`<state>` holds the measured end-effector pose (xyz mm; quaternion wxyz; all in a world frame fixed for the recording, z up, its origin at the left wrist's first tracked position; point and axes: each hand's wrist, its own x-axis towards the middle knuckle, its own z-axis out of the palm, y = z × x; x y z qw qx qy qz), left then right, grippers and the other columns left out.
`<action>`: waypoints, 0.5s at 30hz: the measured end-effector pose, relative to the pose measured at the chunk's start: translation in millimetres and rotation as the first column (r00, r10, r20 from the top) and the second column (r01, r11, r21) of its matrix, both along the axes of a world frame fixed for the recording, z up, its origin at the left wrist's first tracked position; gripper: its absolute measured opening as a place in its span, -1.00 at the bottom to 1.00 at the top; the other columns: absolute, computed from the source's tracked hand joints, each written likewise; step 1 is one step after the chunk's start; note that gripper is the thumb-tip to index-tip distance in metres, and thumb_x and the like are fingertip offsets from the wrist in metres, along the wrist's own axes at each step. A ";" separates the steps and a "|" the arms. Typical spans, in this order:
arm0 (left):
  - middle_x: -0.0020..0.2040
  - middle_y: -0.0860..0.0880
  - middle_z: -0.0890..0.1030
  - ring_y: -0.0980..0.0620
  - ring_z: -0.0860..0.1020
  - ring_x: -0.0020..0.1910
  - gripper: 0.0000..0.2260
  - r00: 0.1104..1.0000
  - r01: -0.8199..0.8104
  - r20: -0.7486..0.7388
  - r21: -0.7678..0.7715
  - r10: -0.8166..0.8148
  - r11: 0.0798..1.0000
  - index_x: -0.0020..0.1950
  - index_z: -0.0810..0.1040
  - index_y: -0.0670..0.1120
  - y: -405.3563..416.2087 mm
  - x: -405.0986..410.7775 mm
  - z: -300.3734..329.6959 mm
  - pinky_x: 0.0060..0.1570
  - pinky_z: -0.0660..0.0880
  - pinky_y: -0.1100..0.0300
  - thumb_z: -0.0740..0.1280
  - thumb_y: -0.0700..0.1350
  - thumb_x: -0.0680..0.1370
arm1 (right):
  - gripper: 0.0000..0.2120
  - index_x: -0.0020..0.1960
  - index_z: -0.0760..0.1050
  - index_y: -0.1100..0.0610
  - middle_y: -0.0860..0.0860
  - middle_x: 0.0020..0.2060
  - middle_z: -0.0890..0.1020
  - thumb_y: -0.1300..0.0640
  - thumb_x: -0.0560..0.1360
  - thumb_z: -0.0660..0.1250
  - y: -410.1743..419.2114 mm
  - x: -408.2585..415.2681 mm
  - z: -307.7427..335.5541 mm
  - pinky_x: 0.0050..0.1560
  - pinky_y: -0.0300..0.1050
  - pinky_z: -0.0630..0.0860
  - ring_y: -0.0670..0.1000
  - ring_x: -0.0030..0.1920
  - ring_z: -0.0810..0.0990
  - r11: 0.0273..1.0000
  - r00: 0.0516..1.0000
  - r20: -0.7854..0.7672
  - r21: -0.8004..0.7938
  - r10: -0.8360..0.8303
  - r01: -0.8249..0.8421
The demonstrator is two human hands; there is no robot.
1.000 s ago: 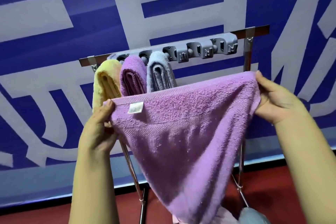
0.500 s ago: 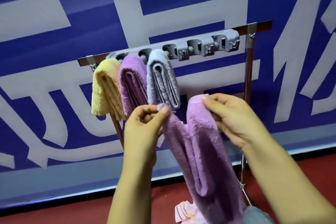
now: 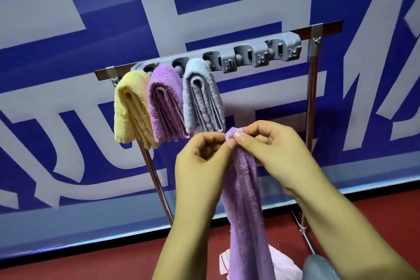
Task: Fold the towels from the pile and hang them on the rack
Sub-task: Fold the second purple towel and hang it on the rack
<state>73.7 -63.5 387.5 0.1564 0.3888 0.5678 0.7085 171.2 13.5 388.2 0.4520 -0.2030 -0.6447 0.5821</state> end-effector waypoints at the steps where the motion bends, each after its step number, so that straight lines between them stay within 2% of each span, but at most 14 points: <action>1: -0.21 -0.13 0.70 -0.11 0.67 -0.12 -0.96 1.000 0.004 0.012 0.003 -0.004 1.000 -0.15 0.64 -0.13 -0.9 0.0 0.0 0.00 0.60 -0.14 0.47 -0.22 0.44 | -0.91 -0.18 0.60 0.11 0.01 -0.27 0.72 0.22 0.48 0.36 0.3 0.1 -0.4 -0.12 -0.14 0.58 -0.06 -0.21 0.69 0.999 1.000 0.025 0.035 -0.010 0.009; 4: -0.19 -0.11 0.71 -0.12 0.68 -0.10 -0.97 0.999 0.030 0.012 0.007 -0.030 1.000 -0.12 0.66 -0.12 -3.7 0.1 -0.8 0.00 0.61 -0.07 0.43 -0.21 0.47 | -0.94 -0.14 0.61 0.10 -0.05 -0.25 0.71 0.20 0.48 0.36 0.3 -0.6 -0.6 -0.08 -0.24 0.56 -0.16 -0.18 0.67 0.987 0.994 0.096 0.154 -0.058 0.043; 6: -0.18 -0.11 0.71 -0.10 0.68 -0.09 -0.93 0.998 0.062 0.028 0.018 -0.062 0.998 -0.10 0.67 -0.13 -5.2 0.5 -1.5 -0.04 0.62 0.04 0.38 -0.21 0.51 | -0.93 -0.16 0.60 0.05 -0.09 -0.21 0.70 0.20 0.46 0.38 -2.0 -1.2 1.2 -0.07 -0.34 0.54 -0.22 -0.15 0.65 0.976 0.991 0.115 0.211 -0.075 0.049; 9: -0.14 -0.14 0.72 -0.08 0.69 -0.07 -0.85 0.982 0.125 0.135 0.059 -0.132 0.990 -0.10 0.67 -0.14 -7.3 3.1 1.0 -0.08 0.61 0.19 0.34 -0.11 0.50 | -0.86 -0.16 0.57 0.03 -0.09 -0.18 0.69 0.26 0.40 0.43 -4.2 -2.1 2.1 -0.02 -0.34 0.55 -0.21 -0.12 0.65 0.968 0.991 0.111 0.244 -0.079 0.050; 12: -0.07 -0.14 0.72 -0.07 0.68 -0.02 -0.68 0.964 0.195 0.172 0.071 -0.204 0.978 -0.02 0.67 -0.18 -8.3 2.8 4.0 -0.02 0.61 0.16 0.27 0.01 0.46 | -0.89 -0.14 0.59 0.05 -0.11 -0.20 0.69 0.26 0.43 0.40 -2.5 -2.8 1.5 -0.02 -0.34 0.55 -0.21 -0.12 0.65 0.952 0.985 0.098 0.287 -0.143 0.110; 15: 0.00 -0.08 0.71 -0.01 0.67 0.04 -0.63 0.948 0.299 0.107 0.036 -0.301 0.954 0.07 0.65 -0.17 -10.8 2.2 5.8 0.03 0.60 0.16 0.22 0.04 0.47 | -0.90 -0.07 0.60 0.07 -0.08 -0.21 0.69 0.22 0.49 0.32 -0.3 -1.1 2.5 -0.08 -0.34 0.55 -0.21 -0.15 0.65 0.946 0.981 0.097 0.293 -0.170 0.135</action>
